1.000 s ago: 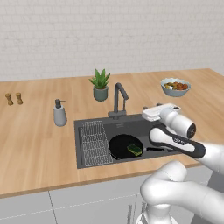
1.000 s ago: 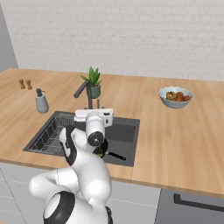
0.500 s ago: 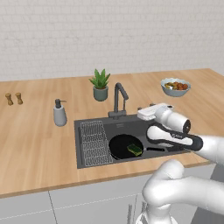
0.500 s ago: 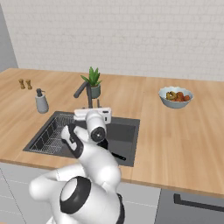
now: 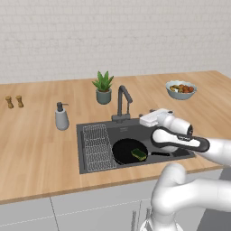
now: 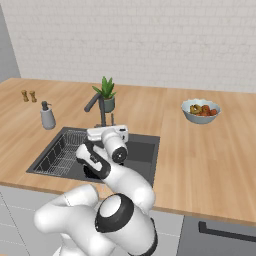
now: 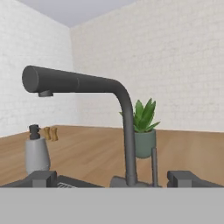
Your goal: Pick the pan and sponge and place them into the sink. Then turn on the water.
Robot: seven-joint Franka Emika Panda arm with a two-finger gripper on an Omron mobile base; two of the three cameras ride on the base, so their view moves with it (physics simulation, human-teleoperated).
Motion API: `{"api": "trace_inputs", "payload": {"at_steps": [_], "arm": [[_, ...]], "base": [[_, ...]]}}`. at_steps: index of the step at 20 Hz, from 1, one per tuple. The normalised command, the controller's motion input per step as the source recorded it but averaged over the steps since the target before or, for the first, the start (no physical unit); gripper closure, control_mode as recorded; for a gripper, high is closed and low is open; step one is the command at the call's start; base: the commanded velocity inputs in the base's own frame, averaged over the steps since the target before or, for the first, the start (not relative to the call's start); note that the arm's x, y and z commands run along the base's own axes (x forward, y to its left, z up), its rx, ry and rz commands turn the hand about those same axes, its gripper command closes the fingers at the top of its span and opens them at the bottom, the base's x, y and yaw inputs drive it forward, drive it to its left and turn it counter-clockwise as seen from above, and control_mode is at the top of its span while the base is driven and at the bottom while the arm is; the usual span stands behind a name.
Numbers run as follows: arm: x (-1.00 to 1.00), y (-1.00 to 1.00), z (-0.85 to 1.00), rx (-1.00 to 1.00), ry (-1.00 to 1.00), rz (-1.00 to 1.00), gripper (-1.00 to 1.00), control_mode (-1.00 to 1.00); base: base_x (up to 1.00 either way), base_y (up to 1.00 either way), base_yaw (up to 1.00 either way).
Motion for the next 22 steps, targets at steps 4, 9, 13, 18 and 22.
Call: {"api": "trace_inputs", "payload": {"at_steps": [4,9,13,18,22], "arm": [[0.23,0.00,-0.04,0.00,0.00,0.02,-1.00,-1.00],[0.06,0.00,-0.04,0.00,0.00,0.00,-1.00,-1.00],[0.01,0.00,-0.01,0.00,0.00,0.00,-1.00,-1.00],[0.19,0.04,0.00,0.00,0.00,0.00,-1.00,-1.00],[0.31,0.02,0.00,0.00,0.00,0.00,-1.00,-1.00]], "base": [[0.00,0.00,0.00],[0.00,0.00,0.00],[0.00,0.00,0.00],[0.00,0.00,0.00],[0.00,0.00,0.00]]}}
